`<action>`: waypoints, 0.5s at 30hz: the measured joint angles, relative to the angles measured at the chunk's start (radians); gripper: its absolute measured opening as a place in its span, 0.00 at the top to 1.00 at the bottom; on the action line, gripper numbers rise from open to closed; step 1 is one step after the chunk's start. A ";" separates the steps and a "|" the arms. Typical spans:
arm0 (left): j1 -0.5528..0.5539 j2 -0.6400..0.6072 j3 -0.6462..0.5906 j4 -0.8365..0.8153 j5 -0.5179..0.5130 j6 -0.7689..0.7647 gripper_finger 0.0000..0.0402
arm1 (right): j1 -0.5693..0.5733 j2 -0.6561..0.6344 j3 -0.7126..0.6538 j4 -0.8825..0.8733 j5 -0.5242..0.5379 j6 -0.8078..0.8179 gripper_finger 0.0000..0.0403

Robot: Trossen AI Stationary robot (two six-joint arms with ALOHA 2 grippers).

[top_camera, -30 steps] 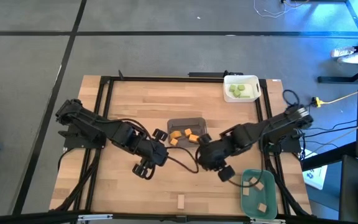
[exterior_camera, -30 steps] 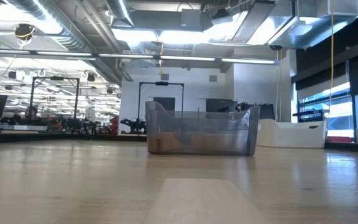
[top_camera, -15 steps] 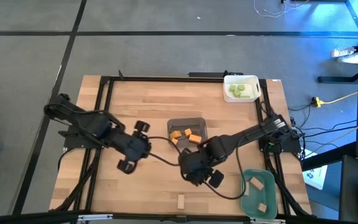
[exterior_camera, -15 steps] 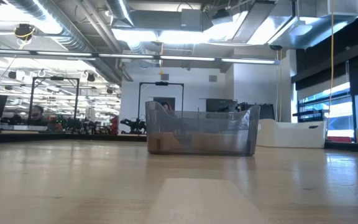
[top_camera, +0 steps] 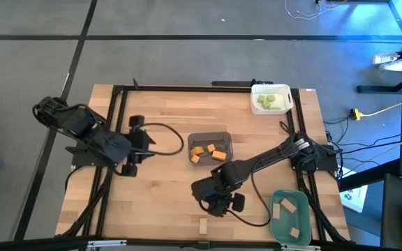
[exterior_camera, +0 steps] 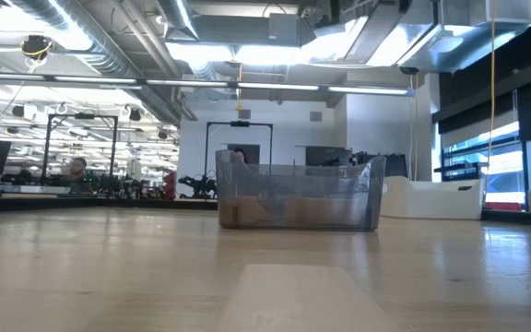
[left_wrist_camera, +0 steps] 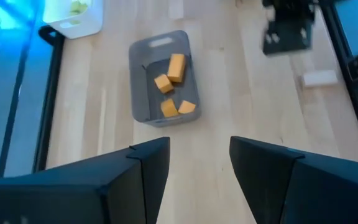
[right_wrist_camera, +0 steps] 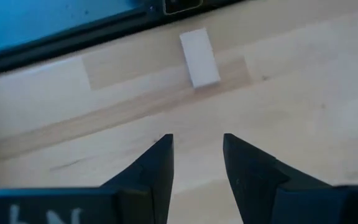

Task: Sort & place blocks by color
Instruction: Put the brown block in the blue bin

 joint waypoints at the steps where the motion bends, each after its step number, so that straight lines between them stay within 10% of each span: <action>1: 0.003 -0.008 0.000 0.000 -0.009 -0.010 0.60 | 0.001 0.011 0.000 0.010 -0.011 -0.020 0.66; 15: 0.004 -0.032 0.000 -0.002 -0.070 -0.085 0.60 | 0.007 0.143 0.000 0.195 -0.104 -0.214 0.66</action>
